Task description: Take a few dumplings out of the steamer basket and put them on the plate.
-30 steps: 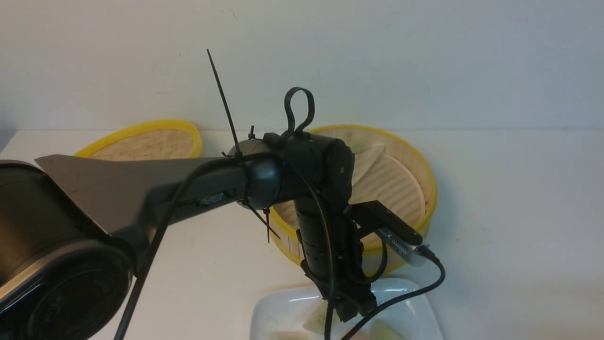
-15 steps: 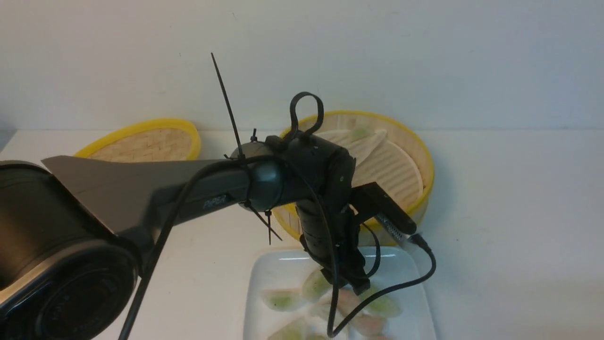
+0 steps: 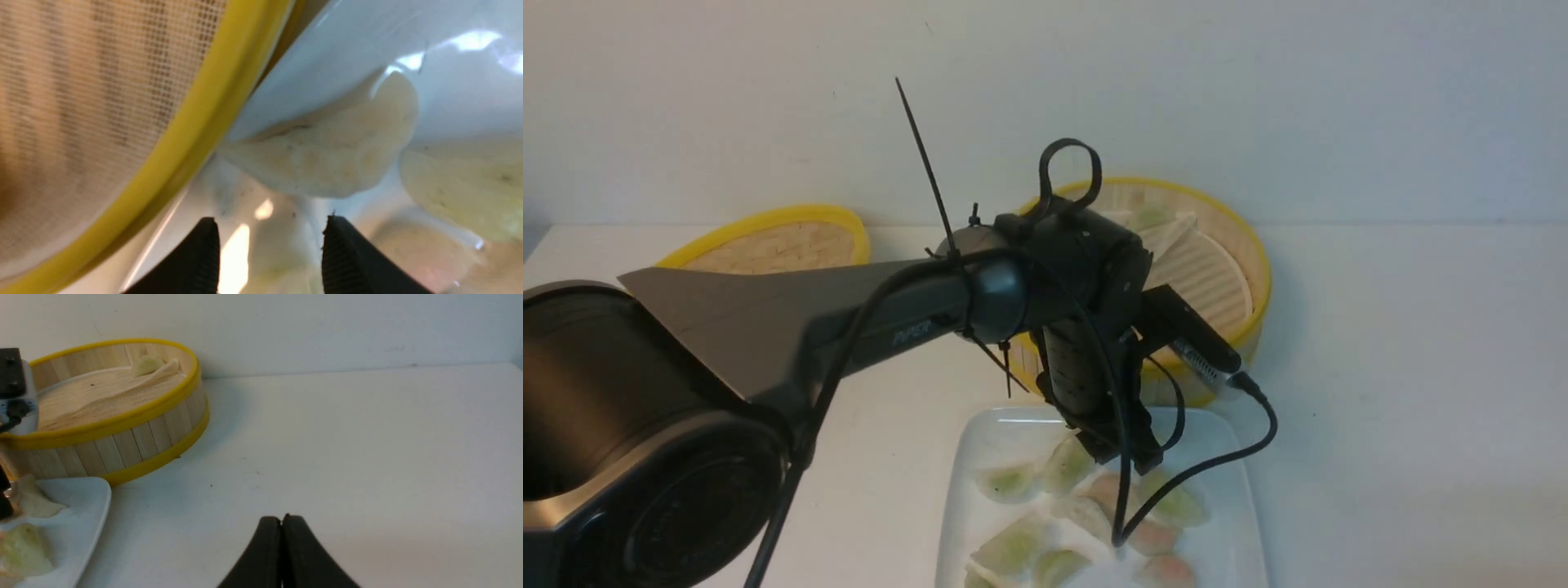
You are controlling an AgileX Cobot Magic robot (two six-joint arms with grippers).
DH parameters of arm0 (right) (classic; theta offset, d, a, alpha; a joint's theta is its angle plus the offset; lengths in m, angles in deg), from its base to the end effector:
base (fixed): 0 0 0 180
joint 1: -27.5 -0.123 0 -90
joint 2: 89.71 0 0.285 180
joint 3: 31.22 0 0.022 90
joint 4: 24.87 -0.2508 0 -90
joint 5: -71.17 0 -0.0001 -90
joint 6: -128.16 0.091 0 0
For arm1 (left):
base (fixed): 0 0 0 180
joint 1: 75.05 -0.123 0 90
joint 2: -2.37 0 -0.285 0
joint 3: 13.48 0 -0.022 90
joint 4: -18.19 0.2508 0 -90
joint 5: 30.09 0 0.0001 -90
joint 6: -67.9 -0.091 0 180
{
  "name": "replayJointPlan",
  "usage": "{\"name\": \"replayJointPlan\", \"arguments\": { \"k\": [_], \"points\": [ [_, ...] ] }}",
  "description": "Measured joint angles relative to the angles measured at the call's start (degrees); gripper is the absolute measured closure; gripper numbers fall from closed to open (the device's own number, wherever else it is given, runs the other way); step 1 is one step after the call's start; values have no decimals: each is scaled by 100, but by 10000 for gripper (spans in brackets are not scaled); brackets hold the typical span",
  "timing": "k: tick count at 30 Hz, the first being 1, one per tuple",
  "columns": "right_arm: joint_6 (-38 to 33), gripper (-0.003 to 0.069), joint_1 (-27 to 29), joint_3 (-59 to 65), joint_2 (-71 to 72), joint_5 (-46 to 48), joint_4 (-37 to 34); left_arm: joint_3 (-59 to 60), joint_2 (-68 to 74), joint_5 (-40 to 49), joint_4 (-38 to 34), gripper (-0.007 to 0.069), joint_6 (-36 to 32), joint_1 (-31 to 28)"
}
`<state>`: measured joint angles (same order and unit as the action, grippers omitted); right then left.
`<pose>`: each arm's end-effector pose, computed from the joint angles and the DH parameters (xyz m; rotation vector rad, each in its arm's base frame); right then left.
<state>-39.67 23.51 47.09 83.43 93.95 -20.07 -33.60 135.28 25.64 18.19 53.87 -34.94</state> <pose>0.0517 0.0006 0.1721 0.0839 1.8823 0.1098 0.3455 -0.2911 0.1657 1.3405 2.6230 -0.0668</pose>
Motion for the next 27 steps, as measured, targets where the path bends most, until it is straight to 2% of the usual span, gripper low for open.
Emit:
{"name": "replayJointPlan", "arguments": {
  "k": [10, 15, 17, 18, 20, 22, 27],
  "points": [
    [0, 673, 0, 0, 0, 0, 0, -1347, 0, 1297, 0, 312, 448, 0],
    [0, 673, 0, 0, 0, 0, 0, -1784, -36, 1424, 0, 334, 499, 0],
    [0, 673, 0, 0, 0, 0, 0, -1832, -204, 1445, 0, 413, 602, 0],
    [0, 673, 0, 0, 0, 0, 0, -1837, -224, 1445, 0, 421, 623, 0],
    [0, 673, 0, 0, 0, 0, 0, -1837, -505, 1465, 33, 529, 703, -7],
    [0, 673, 0, 0, 0, 0, 0, -1837, -811, 1473, 88, 595, 747, -6],
    [0, 673, 0, 0, 0, 0, 0, -1698, -1821, 1498, 516, 631, 1049, -6]
  ]
}}
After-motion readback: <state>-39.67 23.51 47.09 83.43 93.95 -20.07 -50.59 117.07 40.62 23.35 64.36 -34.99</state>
